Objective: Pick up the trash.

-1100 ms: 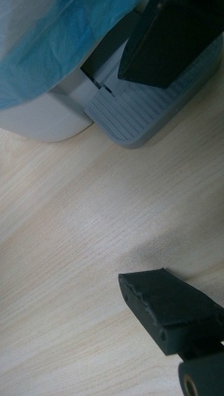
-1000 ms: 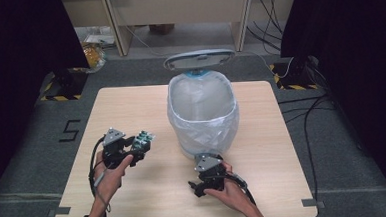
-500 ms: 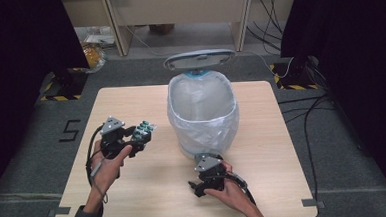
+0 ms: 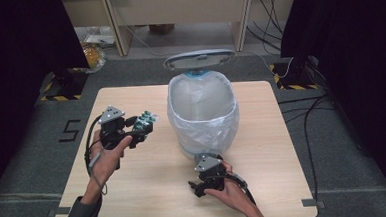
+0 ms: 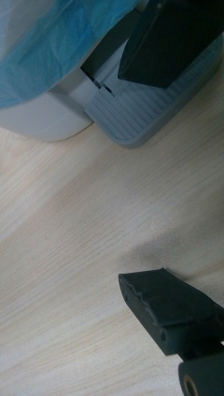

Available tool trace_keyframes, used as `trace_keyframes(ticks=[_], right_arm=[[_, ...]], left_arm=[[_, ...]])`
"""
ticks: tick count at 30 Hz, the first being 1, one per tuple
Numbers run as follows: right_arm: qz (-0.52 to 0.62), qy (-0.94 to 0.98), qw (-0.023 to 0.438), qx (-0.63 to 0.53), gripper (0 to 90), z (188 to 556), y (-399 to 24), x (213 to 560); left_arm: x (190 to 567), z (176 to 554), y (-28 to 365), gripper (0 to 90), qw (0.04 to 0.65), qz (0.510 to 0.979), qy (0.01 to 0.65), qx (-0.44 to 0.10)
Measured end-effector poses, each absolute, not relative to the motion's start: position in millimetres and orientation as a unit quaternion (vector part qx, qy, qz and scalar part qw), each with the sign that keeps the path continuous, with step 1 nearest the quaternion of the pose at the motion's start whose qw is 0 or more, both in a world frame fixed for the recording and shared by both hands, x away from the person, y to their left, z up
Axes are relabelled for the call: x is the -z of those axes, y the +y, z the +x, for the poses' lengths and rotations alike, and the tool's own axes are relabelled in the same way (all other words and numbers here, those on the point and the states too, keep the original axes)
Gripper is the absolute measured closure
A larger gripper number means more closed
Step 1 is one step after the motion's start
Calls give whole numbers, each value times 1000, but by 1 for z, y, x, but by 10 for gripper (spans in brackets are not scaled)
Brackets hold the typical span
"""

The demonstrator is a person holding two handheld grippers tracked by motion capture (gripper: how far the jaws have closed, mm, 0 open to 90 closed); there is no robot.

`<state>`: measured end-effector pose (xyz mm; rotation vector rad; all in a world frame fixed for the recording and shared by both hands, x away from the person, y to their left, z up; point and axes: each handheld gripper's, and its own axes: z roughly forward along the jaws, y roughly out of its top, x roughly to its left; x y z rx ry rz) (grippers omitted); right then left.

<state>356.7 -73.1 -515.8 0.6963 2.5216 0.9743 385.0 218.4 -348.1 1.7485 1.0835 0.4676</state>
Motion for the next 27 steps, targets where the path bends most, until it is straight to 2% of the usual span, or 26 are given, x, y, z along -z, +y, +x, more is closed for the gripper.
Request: trace_keyframes(ticks=[7,27], right_arm=[[245,890,174,-344,44,357,-73,516],[248,889,170,-345,44,356,-73,516]], left_arm=[[342,387,216,339,498,722,444,-184],[296,390,204,339,509,731,407,-204]])
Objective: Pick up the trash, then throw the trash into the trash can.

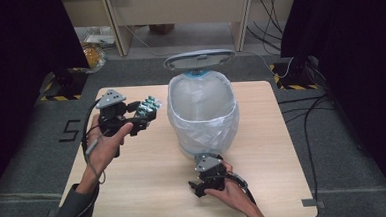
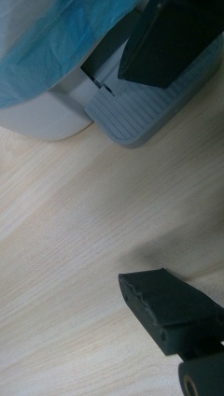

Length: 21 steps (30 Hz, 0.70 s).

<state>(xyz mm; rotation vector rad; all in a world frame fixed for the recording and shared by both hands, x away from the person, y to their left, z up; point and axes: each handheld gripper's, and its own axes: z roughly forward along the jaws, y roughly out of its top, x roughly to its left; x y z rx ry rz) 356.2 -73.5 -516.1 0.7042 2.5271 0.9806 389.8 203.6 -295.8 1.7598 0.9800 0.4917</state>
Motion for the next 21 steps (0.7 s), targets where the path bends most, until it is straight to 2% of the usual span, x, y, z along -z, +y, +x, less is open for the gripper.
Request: trace_keyframes(ticks=[21], right_arm=[[244,890,172,-346,44,357,-74,516]], left_arm=[[275,401,166,339,526,737,372,-202]])
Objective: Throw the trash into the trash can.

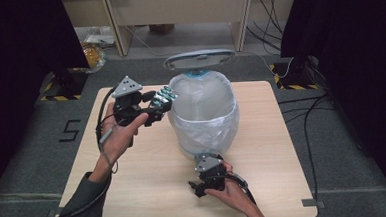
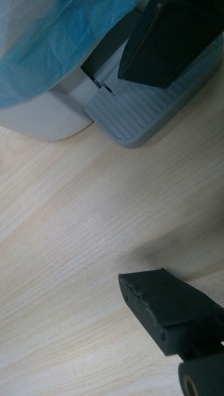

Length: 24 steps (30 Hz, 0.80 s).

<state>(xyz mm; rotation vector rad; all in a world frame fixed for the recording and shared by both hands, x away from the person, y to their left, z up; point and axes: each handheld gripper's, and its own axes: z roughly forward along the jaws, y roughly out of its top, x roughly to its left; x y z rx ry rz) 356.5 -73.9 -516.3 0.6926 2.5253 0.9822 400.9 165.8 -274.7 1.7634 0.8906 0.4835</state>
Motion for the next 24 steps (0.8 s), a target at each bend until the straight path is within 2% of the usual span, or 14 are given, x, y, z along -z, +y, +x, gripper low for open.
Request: trace_keyframes(ticks=[24], right_arm=[[246,889,170,-346,44,356,-74,516]], left_arm=[[277,430,102,339,523,756,342,-195]])
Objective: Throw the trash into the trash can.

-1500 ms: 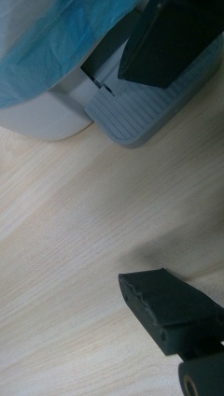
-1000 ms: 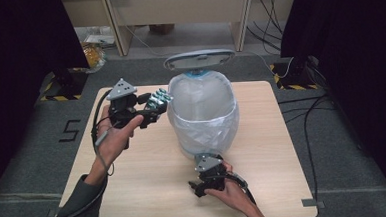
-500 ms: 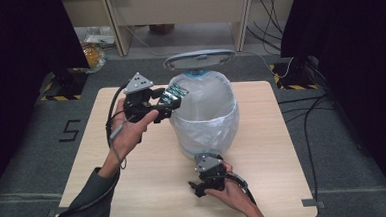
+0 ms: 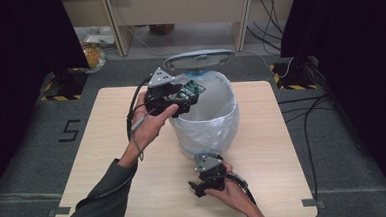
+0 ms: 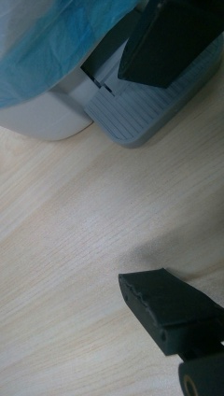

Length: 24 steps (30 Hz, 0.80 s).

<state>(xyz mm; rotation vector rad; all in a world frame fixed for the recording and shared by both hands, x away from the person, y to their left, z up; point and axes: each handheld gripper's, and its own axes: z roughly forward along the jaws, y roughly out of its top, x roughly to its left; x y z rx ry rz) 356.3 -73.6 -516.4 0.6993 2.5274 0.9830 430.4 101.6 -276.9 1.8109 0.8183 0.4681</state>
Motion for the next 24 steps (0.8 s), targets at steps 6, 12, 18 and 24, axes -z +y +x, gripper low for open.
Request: trace_keyframes(ticks=[6,12,18,24], right_arm=[[246,889,170,-346,44,356,-74,516],[246,889,170,-346,44,356,-74,516],[245,890,169,-346,44,356,-74,516],[245,890,169,-346,44,356,-74,516]], left_arm=[[282,437,89,339,516,763,339,-192],[288,442,81,338,512,768,340,-181],[287,442,82,248,513,766,339,-187],[285,440,87,238,512,766,343,-183]])
